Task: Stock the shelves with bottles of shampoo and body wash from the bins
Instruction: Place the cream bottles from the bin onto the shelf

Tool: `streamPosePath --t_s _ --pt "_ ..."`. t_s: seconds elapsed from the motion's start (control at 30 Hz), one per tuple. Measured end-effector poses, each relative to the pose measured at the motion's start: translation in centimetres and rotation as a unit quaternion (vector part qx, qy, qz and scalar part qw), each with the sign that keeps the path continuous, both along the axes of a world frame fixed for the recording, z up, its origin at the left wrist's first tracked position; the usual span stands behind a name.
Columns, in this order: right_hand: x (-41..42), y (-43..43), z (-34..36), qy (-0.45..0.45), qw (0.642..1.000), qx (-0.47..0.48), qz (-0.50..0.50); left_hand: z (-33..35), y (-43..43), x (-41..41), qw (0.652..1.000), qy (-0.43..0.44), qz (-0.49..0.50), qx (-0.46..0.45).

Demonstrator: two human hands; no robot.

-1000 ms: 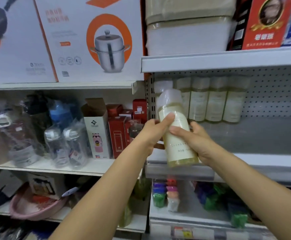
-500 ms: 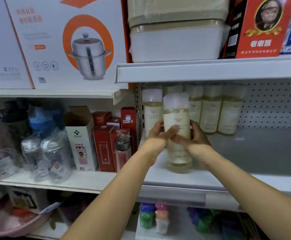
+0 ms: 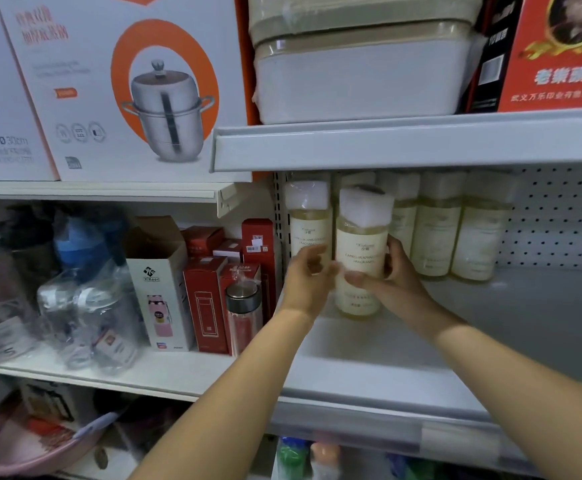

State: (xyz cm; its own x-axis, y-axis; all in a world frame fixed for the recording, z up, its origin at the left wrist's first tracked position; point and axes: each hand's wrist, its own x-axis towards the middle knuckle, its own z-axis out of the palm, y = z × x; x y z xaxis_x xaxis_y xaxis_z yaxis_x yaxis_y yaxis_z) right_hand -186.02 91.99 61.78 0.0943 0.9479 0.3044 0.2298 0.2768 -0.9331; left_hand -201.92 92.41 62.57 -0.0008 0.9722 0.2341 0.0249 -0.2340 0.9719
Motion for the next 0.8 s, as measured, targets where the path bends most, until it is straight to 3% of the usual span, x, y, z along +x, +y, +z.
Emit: streamPosePath --t_s 0.1,0.3,0.8 --pt "0.0 1.7 0.0 -0.011 1.000 -0.009 -0.023 -0.8 1.8 -0.8 0.993 0.022 0.119 -0.010" --pt "0.1 4.1 0.3 -0.028 0.999 -0.032 -0.032 0.2 4.5 -0.9 0.994 0.010 0.074 -0.080" --pt "-0.4 6.6 0.2 -0.075 0.993 -0.047 -0.084 0.0 6.2 -0.3 0.993 -0.006 0.083 -0.080"
